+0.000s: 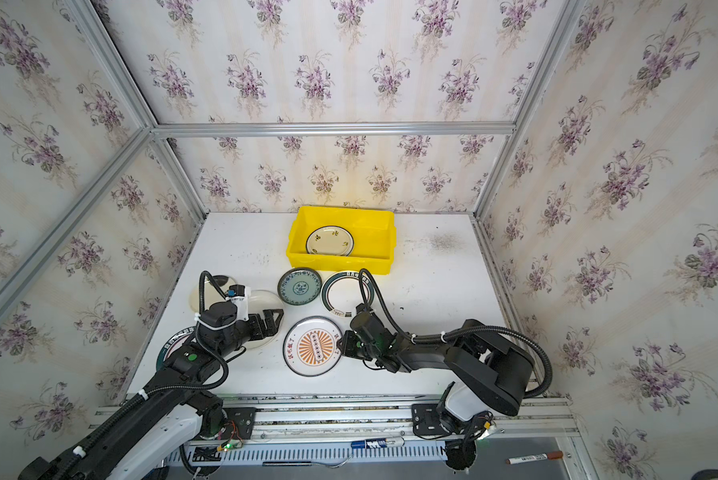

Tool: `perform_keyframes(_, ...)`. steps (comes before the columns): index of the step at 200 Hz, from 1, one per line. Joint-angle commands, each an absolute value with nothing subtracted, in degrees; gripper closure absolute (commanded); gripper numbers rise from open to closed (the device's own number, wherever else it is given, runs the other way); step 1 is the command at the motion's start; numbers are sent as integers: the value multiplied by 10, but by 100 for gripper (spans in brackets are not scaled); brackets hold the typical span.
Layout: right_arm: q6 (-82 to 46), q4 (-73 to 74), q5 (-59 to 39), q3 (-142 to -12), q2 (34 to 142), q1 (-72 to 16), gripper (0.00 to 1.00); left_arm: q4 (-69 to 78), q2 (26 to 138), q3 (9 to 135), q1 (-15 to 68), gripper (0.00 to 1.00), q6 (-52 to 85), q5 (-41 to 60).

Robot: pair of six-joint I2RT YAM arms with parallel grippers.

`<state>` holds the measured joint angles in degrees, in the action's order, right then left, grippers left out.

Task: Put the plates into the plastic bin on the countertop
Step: 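Lower the right gripper onto the orange sunburst plate's edge and close it, then tilt the sunburst plate upright with the right gripper toward the left gripper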

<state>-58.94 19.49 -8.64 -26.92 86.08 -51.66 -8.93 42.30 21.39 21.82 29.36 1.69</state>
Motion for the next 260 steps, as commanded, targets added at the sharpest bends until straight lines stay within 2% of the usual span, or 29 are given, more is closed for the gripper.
perform_keyframes(1, -580, 198, -88, -276, 866, -518, 81, -70, 422, 212, 218, 0, 283, 13)
perform_keyframes(38, -587, 209, -85, -275, 867, -518, 87, -70, 425, 213, 218, 0, 283, 11)
perform_keyframes(52, -589, 212, -84, -271, 861, -518, 100, -70, 430, 213, 218, 0, 283, 10)
perform_keyframes(142, -589, 208, -76, -252, 801, -517, 100, -70, 455, 218, 218, 0, 276, 17)
perform_keyframes(228, -567, 91, -21, -249, 615, -498, 100, -55, 426, 204, 218, 0, 268, 38)
perform_keyframes(260, -559, 71, -23, -252, 563, -482, 100, -8, 427, 192, 218, 0, 306, 98)
